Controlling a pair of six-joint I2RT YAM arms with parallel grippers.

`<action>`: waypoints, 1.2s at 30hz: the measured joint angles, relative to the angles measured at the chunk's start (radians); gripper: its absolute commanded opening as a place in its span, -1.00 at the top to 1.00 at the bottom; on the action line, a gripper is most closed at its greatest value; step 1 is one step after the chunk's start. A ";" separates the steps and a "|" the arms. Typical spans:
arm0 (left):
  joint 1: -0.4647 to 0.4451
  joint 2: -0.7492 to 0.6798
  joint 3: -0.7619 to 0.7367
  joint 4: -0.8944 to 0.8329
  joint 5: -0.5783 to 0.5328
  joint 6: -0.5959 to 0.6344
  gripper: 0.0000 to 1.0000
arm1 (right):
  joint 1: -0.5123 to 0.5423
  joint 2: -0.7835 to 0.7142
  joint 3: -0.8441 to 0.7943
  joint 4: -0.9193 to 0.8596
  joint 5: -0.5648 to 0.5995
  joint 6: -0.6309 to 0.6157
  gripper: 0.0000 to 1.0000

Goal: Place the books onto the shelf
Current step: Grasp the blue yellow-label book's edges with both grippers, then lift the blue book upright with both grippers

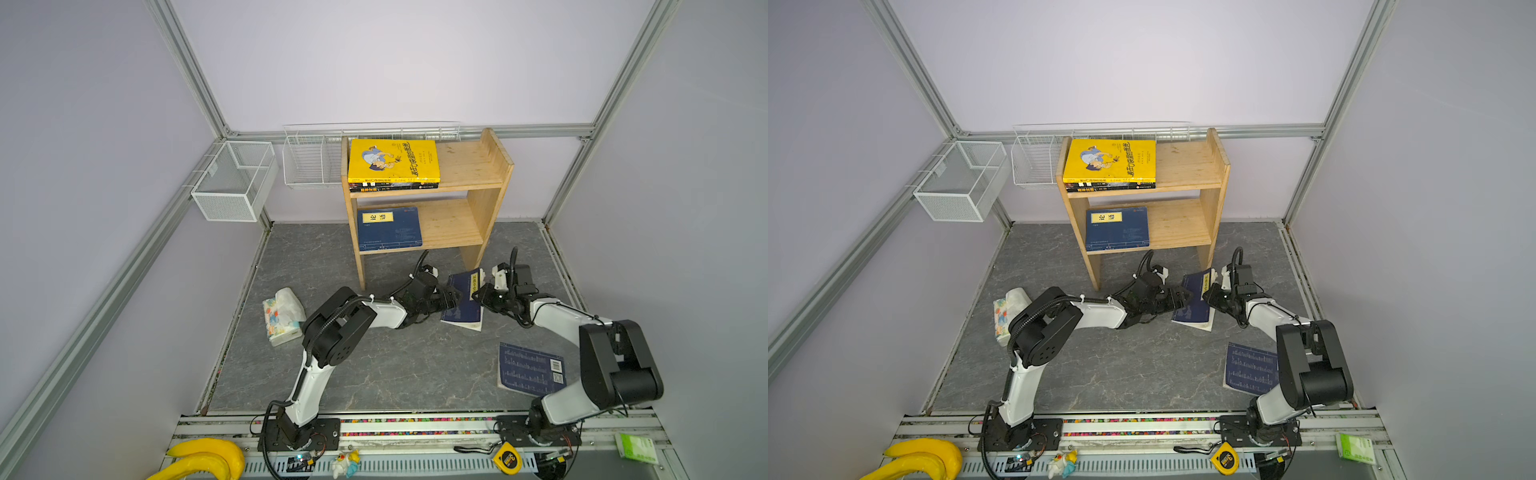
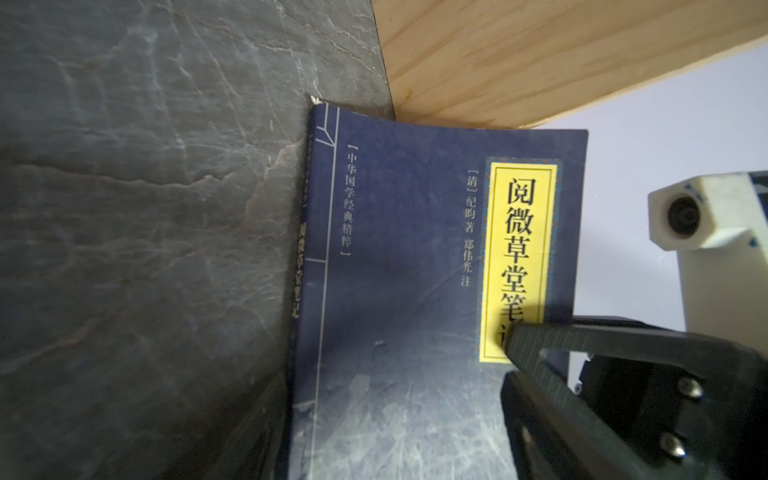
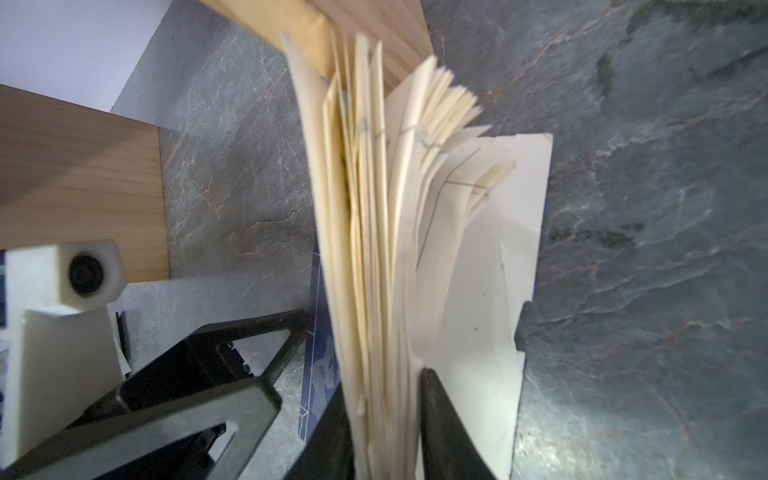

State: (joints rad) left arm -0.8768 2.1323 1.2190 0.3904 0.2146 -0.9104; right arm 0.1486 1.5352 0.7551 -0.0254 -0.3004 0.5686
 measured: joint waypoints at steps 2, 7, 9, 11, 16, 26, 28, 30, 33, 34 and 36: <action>0.001 0.002 0.000 0.004 0.001 -0.002 -0.62 | 0.005 -0.001 0.000 -0.003 0.002 0.001 0.45; 0.002 0.003 0.000 0.008 0.005 -0.004 -0.62 | 0.034 -0.011 0.000 -0.043 0.056 -0.004 0.46; 0.002 0.006 0.000 0.014 0.011 -0.006 -0.62 | 0.054 -0.019 0.001 -0.066 0.087 -0.010 0.50; 0.002 0.010 0.000 0.024 0.015 -0.008 -0.61 | 0.081 -0.026 0.004 -0.088 0.112 -0.018 0.56; 0.002 0.015 0.000 0.039 0.023 -0.021 -0.61 | 0.114 -0.026 0.038 -0.142 0.171 -0.037 0.78; 0.008 -0.003 -0.061 0.104 0.043 -0.039 -0.61 | 0.127 -0.078 0.060 -0.242 0.248 -0.055 0.87; 0.013 -0.026 -0.090 0.105 0.048 -0.038 -0.60 | 0.127 -0.117 0.060 -0.269 0.235 -0.069 0.86; 0.018 -0.055 -0.118 0.091 0.057 -0.027 -0.61 | 0.127 -0.159 0.061 -0.293 0.209 -0.086 0.86; 0.024 -0.105 -0.140 0.060 0.094 0.002 -0.61 | 0.127 -0.234 0.071 -0.334 0.139 -0.122 0.87; 0.026 -0.127 -0.146 0.052 0.109 0.010 -0.61 | 0.127 -0.258 0.077 -0.346 0.112 -0.132 0.86; 0.028 -0.172 -0.162 0.047 0.140 0.026 -0.62 | 0.127 -0.306 0.093 -0.368 0.053 -0.152 0.86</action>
State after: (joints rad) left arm -0.8490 1.9598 1.0573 0.4377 0.3546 -0.8841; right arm 0.2752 1.2293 0.8486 -0.3935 -0.2474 0.4164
